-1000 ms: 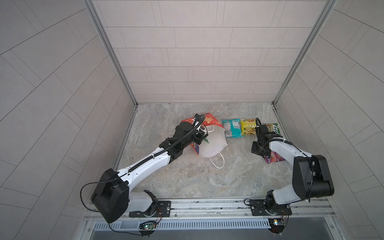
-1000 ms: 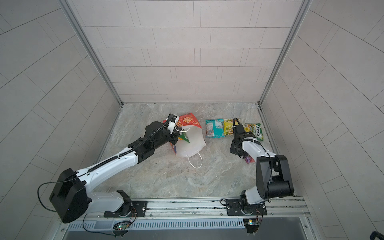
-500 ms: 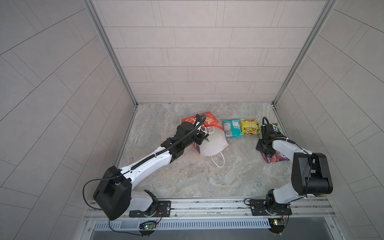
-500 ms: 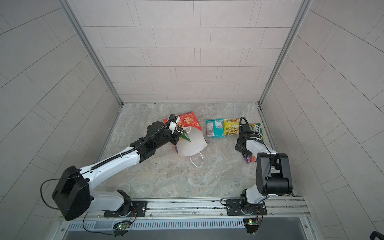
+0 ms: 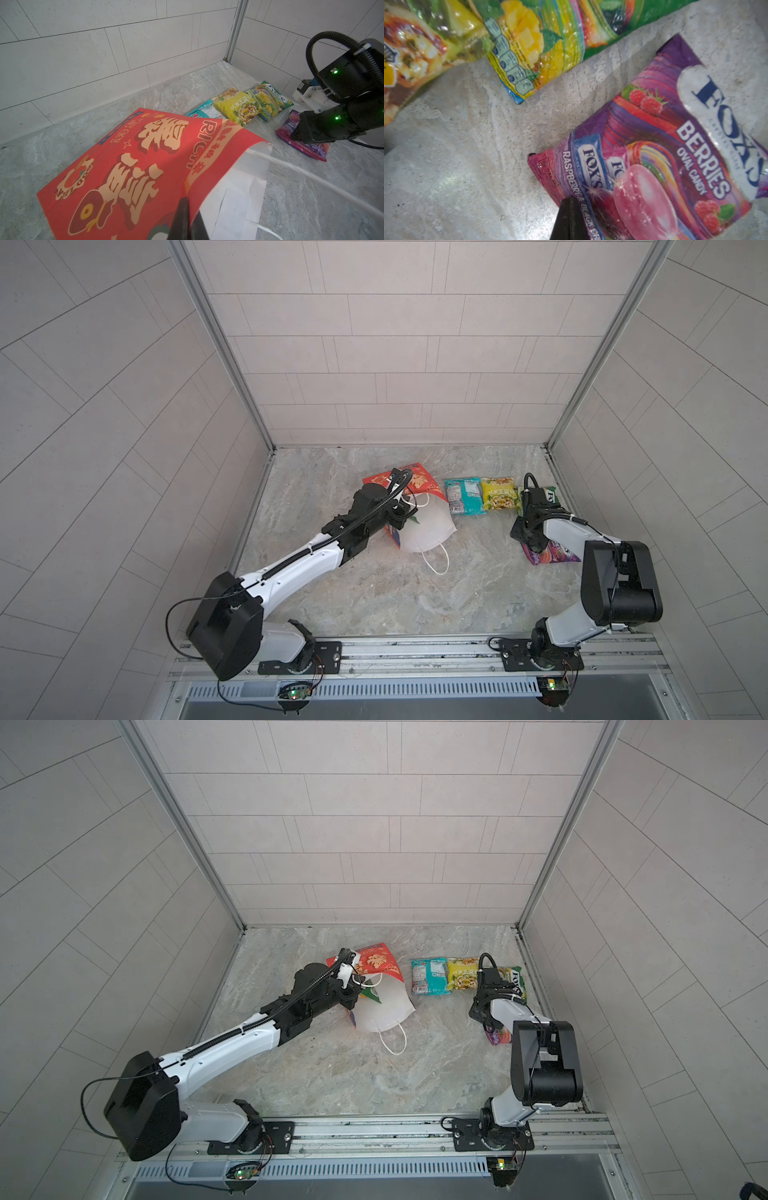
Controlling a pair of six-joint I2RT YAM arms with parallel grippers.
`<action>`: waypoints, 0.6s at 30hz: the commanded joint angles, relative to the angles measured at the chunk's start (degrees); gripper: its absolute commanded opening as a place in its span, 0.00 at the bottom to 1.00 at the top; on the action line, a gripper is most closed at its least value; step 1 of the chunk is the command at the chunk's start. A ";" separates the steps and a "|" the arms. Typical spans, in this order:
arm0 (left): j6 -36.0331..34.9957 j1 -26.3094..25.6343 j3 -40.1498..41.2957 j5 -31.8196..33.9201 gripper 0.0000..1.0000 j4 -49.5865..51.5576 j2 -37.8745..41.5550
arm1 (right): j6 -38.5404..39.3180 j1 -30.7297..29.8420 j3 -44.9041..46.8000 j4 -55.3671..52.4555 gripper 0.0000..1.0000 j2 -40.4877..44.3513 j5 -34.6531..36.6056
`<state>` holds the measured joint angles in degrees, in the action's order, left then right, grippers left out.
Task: Take the snacks out of the paper bag
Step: Rotate the snack at the middle-right of the table.
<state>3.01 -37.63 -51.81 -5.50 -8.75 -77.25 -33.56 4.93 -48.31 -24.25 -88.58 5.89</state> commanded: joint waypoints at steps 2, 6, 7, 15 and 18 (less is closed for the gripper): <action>0.51 0.22 -0.31 0.14 0.00 -0.73 1.01 | -1.15 0.35 -1.31 -0.79 0.00 -0.03 2.59; 0.51 0.23 -0.21 0.01 0.00 -0.48 1.08 | -1.16 0.34 -1.69 -1.55 0.00 1.47 4.41; 0.47 0.23 -0.13 0.13 0.00 -0.48 1.08 | -1.07 0.39 -1.69 -1.57 0.00 1.72 4.97; 0.25 0.23 -0.24 -0.16 0.00 -0.35 1.21 | 0.03 0.58 -3.35 -3.38 0.00 3.23 3.18; 0.16 0.21 -0.33 -0.28 0.00 -0.01 1.58 | 1.03 0.53 -5.40 -5.00 0.00 6.57 0.02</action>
<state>2.98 -37.63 -51.81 -5.52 -8.71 -77.19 -33.23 5.30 -51.16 -26.74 -86.37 7.44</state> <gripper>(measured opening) 0.050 0.049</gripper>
